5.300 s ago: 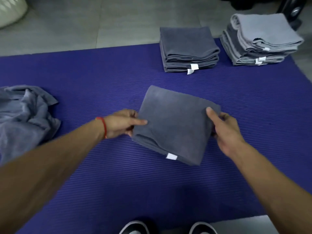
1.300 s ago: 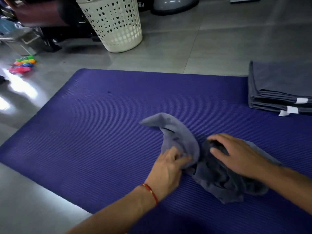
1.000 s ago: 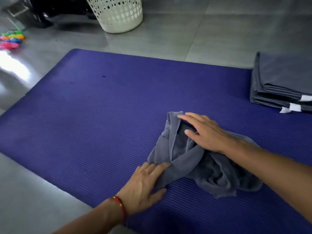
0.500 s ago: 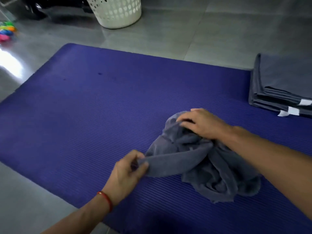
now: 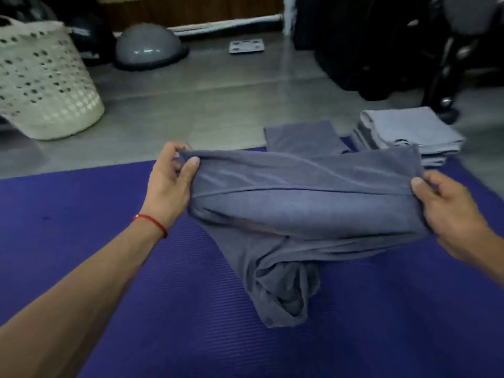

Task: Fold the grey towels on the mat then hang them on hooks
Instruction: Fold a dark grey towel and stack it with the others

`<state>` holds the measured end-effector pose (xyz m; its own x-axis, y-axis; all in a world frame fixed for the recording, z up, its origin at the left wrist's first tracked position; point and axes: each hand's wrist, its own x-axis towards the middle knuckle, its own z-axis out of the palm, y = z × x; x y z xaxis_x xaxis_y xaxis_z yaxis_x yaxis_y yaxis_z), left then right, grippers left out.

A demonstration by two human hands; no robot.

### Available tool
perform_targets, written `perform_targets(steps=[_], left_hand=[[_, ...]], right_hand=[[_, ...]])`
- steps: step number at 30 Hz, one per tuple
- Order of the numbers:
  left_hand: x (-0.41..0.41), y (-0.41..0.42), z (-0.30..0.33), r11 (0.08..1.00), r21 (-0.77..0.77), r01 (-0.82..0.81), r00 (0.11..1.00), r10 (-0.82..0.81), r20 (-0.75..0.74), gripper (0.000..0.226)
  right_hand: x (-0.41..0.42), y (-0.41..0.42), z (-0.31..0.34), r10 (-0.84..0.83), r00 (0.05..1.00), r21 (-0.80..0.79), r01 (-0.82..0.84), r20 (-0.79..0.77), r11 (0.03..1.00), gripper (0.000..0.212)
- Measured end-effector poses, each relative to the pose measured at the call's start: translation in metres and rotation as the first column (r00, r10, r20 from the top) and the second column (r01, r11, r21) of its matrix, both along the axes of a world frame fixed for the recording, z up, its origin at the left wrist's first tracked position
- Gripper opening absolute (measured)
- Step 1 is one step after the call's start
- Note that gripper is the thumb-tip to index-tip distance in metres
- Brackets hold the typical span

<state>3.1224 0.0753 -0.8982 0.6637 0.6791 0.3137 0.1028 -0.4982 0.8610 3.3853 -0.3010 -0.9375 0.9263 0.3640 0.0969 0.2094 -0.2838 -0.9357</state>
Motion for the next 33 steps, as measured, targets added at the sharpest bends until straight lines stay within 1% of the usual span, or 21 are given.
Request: perform_targets(steps=[2, 4, 6, 7, 8, 9, 10, 12, 13, 14, 16, 18, 20, 23, 25, 27, 28, 29, 31, 32, 33], left_hand=[[0.055, -0.021, 0.006, 0.977, -0.135, 0.165, 0.986, -0.165, 0.011, 0.009], [0.104, -0.047, 0.005, 0.863, -0.374, 0.34, 0.932, -0.361, 0.014, 0.014], [0.144, -0.076, 0.0, 0.715, -0.521, 0.466, 0.821, -0.569, -0.046, 0.026], [0.162, -0.089, -0.005, 0.69, -0.523, 0.5, 0.763, -0.636, -0.111, 0.031], [0.179, -0.102, -0.009, 0.706, -0.48, 0.52, 0.727, -0.662, -0.185, 0.033], [0.195, -0.114, -0.013, 0.742, -0.411, 0.531, 0.715, -0.652, -0.252, 0.032], [0.211, -0.127, -0.017, 0.788, -0.315, 0.528, 0.724, -0.612, -0.317, 0.027], [0.24, -0.152, -0.023, 0.879, -0.04, 0.474, 0.786, -0.443, -0.431, 0.017], [0.252, -0.164, -0.025, 0.884, 0.121, 0.452, 0.806, -0.346, -0.481, 0.011], [0.263, -0.177, -0.028, 0.853, 0.254, 0.456, 0.807, -0.276, -0.523, 0.008], [0.284, -0.202, -0.039, 0.748, 0.43, 0.505, 0.805, -0.228, -0.549, 0.013], [0.311, -0.226, -0.047, 0.703, 0.495, 0.511, 0.815, -0.213, -0.539, 0.016], [0.346, -0.251, -0.045, 0.728, 0.502, 0.468, 0.834, -0.175, -0.524, 0.016], [0.405, -0.295, -0.029, 0.781, 0.424, 0.459, 0.842, -0.23, -0.488, 0.018], [0.432, -0.323, -0.02, 0.795, 0.333, 0.507, 0.83, -0.347, -0.437, 0.03], [0.441, -0.345, -0.022, 0.773, 0.23, 0.591, 0.768, -0.453, -0.453, 0.044], [0.433, -0.352, -0.028, 0.725, 0.233, 0.648, 0.711, -0.467, -0.525, 0.047], [0.415, -0.352, -0.038, 0.654, 0.248, 0.715, 0.639, -0.467, -0.612, 0.049], [0.357, -0.334, -0.065, 0.511, 0.238, 0.826, 0.5, -0.467, -0.729, 0.06], [0.319, -0.319, -0.079, 0.487, 0.215, 0.846, 0.456, -0.457, -0.764, 0.075], [0.279, -0.3, -0.093, 0.494, 0.202, 0.846, 0.439, -0.429, -0.789, 0.09]], right_hand=[[-0.013, -0.052, 0.002, -0.139, 0.99, 0.047, 0.14, -0.035, 0.989, 0.025], [-0.028, -0.101, -0.001, -0.259, 0.959, 0.091, 0.269, -0.113, 0.959, 0.022], [-0.041, -0.147, -0.01, -0.299, 0.921, 0.131, 0.338, -0.249, 0.932, 0.022], [-0.048, -0.166, -0.015, -0.32, 0.893, 0.132, 0.376, -0.317, 0.917, 0.016], [-0.054, -0.184, -0.02, -0.339, 0.862, 0.116, 0.407, -0.377, 0.906, 0.01], [-0.06, -0.199, -0.027, -0.355, 0.841, 0.087, 0.423, -0.409, 0.902, 0.017], [-0.068, -0.212, -0.032, -0.366, 0.832, 0.049, 0.423, -0.417, 0.905, 0.024], [-0.081, -0.228, -0.044, -0.404, 0.837, -0.04, 0.42, -0.37, 0.907, 0.025], [-0.087, -0.233, -0.052, -0.444, 0.829, -0.044, 0.457, -0.34, 0.888, 0.022], [-0.09, -0.236, -0.06, -0.505, 0.799, -0.02, 0.528, -0.326, 0.849, 0.019], [-0.09, -0.24, -0.078, -0.649, 0.7, 0.009, 0.682, -0.297, 0.732, 0.015], [-0.083, -0.24, -0.093, -0.735, 0.624, 0.023, 0.766, -0.263, 0.642, 0.014], [-0.07, -0.244, -0.096, -0.784, 0.568, 0.043, 0.815, -0.25, 0.577, 0.016], [-0.036, -0.269, -0.101, -0.847, 0.482, 0.052, 0.874, -0.225, 0.483, 0.016], [-0.016, -0.288, -0.104, -0.862, 0.443, 0.027, 0.892, -0.249, 0.45, 0.017], [-0.01, -0.299, -0.109, -0.829, 0.448, -0.038, 0.873, -0.334, 0.487, 0.022], [-0.014, -0.301, -0.113, -0.813, 0.478, -0.125, 0.832, -0.331, 0.54, 0.031], [-0.022, -0.301, -0.115, -0.803, 0.535, -0.244, 0.769, -0.262, 0.591, 0.041], [-0.05, -0.293, -0.122, -0.69, 0.722, -0.401, 0.615, -0.06, 0.679, 0.05], [-0.067, -0.287, -0.127, -0.597, 0.802, -0.445, 0.546, 0.032, 0.71, 0.052], [-0.084, -0.28, -0.129, -0.499, 0.862, -0.47, 0.48, 0.094, 0.741, 0.054]])
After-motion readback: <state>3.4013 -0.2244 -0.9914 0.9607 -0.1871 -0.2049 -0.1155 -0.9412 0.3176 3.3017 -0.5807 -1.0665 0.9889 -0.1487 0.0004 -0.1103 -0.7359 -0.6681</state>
